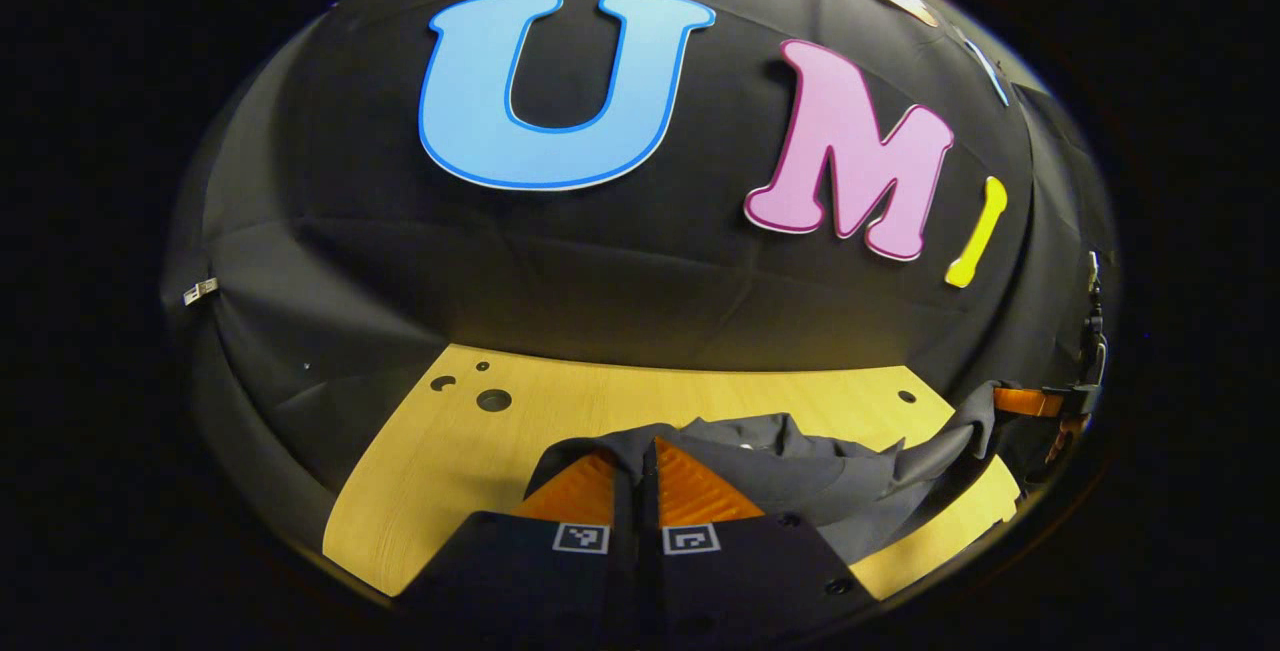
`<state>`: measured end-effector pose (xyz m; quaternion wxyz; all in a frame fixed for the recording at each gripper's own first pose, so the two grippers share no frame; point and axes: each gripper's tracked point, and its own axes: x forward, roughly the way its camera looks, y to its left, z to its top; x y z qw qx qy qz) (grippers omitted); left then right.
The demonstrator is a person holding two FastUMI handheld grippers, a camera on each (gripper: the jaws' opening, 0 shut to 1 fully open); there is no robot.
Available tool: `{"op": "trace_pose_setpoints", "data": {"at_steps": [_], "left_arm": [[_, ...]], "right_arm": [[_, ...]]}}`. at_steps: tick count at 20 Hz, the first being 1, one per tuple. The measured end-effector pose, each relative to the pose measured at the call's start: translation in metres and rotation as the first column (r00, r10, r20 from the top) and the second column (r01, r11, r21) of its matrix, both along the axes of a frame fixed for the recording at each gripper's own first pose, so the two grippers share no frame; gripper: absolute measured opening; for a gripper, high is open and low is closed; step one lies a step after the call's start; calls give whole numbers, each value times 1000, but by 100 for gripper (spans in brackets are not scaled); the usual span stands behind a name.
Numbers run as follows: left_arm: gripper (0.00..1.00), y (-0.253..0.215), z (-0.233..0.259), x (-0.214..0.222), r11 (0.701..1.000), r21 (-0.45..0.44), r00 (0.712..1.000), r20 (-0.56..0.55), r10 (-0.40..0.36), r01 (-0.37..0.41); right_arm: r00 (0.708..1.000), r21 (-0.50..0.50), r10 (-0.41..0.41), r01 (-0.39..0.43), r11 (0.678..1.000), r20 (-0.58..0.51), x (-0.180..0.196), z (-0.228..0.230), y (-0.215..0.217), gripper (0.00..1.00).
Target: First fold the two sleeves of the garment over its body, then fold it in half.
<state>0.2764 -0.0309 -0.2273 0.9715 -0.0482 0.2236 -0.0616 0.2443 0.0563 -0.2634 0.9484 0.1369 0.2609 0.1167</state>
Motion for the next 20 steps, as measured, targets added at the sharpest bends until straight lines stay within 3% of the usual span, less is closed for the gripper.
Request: {"op": "trace_pose_setpoints", "data": {"at_steps": [10, 20], "left_arm": [[5, 0, -89, 77, 998, 64, 997, -73, 30, -25], [5, 6, -172, 101, 991, 116, 979, -185, 87, -66]], "right_arm": [[995, -31, 1, -4, 1000, -96, 65, -99, 16, 5], [978, -83, 14, -32, 996, -210, 82, -193, 29, 5]]}}
